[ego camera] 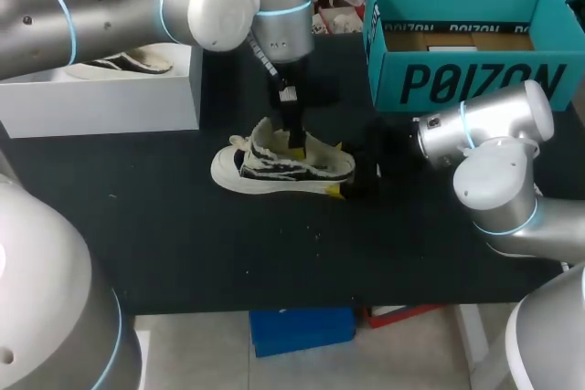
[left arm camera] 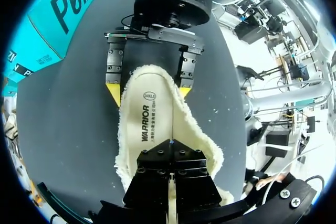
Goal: Take the shoe out of the shoebox, open the shoe tongue, remove and reinsert the insole, then place the shoe into the shoebox
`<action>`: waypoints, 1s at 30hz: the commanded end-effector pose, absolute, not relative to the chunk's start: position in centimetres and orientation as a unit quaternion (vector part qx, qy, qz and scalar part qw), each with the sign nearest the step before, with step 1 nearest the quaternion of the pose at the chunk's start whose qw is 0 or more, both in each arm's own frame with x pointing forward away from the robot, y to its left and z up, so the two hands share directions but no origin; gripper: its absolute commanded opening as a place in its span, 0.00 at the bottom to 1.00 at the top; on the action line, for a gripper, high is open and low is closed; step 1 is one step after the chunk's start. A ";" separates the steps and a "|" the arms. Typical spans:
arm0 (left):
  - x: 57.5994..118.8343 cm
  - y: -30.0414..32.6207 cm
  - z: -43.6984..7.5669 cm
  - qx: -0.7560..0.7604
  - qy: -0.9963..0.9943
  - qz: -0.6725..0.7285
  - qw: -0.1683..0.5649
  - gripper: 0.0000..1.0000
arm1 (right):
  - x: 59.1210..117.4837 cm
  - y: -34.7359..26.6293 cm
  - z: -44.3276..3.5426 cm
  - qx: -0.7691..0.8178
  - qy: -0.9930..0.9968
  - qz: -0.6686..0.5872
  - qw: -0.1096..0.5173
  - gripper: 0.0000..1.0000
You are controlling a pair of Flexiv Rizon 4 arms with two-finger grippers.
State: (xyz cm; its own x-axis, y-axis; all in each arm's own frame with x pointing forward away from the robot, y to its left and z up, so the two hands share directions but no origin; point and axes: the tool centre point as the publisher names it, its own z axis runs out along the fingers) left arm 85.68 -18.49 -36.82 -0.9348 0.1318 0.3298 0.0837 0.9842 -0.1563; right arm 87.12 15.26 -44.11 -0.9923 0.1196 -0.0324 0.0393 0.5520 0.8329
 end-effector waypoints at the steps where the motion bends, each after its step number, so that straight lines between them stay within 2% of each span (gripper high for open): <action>1: 86.2 -18.5 -37.2 -0.058 -0.980 0.069 0.180 0.00 | 87.2 15.2 -44.2 0.046 0.881 0.469 0.042 0.00; 11: 86.3 -17.9 -37.9 -0.071 -0.972 0.064 0.214 0.00 | 87.2 15.2 -44.2 0.046 0.881 0.469 0.042 0.00; 30: 84.8 -18.3 -39.9 -0.072 -0.970 0.059 0.226 0.00 | 87.2 15.2 -44.2 0.046 0.881 0.469 0.042 0.00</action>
